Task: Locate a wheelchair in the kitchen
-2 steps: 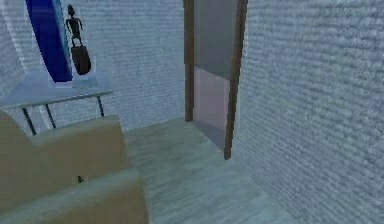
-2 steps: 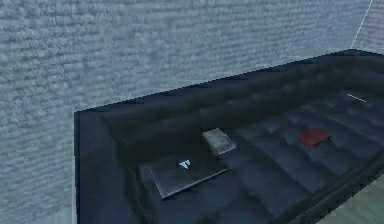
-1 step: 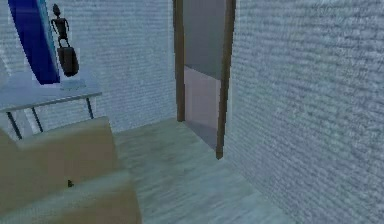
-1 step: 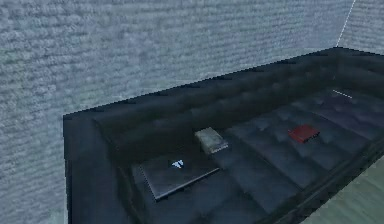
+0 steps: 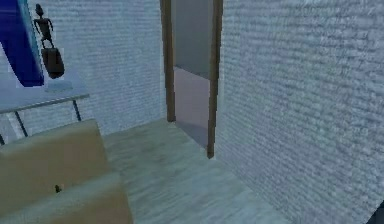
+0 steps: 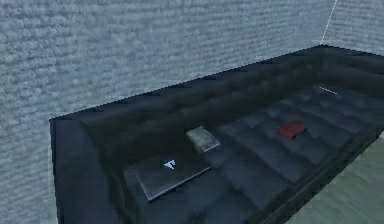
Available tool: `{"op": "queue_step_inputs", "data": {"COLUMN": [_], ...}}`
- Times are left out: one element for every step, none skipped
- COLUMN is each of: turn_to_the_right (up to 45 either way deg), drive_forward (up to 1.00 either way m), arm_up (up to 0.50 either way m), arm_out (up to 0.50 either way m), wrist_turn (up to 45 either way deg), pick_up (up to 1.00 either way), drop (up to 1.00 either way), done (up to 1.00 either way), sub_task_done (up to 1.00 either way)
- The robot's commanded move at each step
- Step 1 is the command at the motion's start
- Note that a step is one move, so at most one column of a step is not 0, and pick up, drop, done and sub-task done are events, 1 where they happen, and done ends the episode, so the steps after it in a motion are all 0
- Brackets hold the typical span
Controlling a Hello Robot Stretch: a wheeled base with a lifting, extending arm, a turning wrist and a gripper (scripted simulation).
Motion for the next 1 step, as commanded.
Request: {"op": "queue_step_inputs", "data": {"turn_to_the_right": [0.0], "drive_forward": [0.5], "arm_up": [0.0], "arm_out": [0.0], "wrist_turn": [0.0], "pick_up": [0.0], "drop": [0.0], "done": [0.0], "sub_task_done": [0.0]}}
